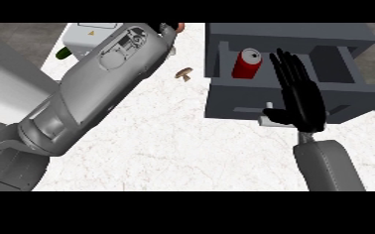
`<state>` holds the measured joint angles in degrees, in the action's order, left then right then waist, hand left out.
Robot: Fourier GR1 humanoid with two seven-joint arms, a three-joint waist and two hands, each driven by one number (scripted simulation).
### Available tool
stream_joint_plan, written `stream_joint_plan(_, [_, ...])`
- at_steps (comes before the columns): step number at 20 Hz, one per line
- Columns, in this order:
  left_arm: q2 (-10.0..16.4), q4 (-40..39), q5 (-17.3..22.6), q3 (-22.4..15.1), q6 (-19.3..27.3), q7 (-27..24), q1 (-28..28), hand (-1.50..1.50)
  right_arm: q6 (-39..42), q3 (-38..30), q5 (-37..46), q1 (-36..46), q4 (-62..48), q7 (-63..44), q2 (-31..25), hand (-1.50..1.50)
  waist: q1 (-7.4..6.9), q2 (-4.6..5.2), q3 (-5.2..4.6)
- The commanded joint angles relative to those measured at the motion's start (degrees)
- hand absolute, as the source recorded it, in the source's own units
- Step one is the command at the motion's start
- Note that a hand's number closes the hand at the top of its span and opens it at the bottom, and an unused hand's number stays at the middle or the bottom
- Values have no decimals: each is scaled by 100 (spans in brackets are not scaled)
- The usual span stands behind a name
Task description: Pick up the can, place it into the drawer and close the drawer
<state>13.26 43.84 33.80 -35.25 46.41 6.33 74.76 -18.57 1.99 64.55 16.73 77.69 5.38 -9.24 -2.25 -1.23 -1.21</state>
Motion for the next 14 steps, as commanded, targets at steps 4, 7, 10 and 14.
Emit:
stream_joint_plan(4, [653, 744, -78, -7, -237, 466, -268, -150, -345, -487, -57, 724, -1611, 216, -116, -150, -136, 131, 129])
stream_joint_plan(7, [759, 1033, -198, -119, -135, 483, -640, -150, -744, -409, 369, 1092, -2038, -14, 129, -150, -158, 130, 126])
stream_joint_plan(10, [994, 1156, -111, 48, -351, 657, -641, -150, -1156, -534, 598, 1527, -2641, -106, 188, -150, -135, 170, 128])
stream_joint_plan(14, [954, 1385, -179, 35, -277, 517, -1024, -150, -1666, -841, 514, 2191, -3433, 5, 210, -150, -197, 234, 132])
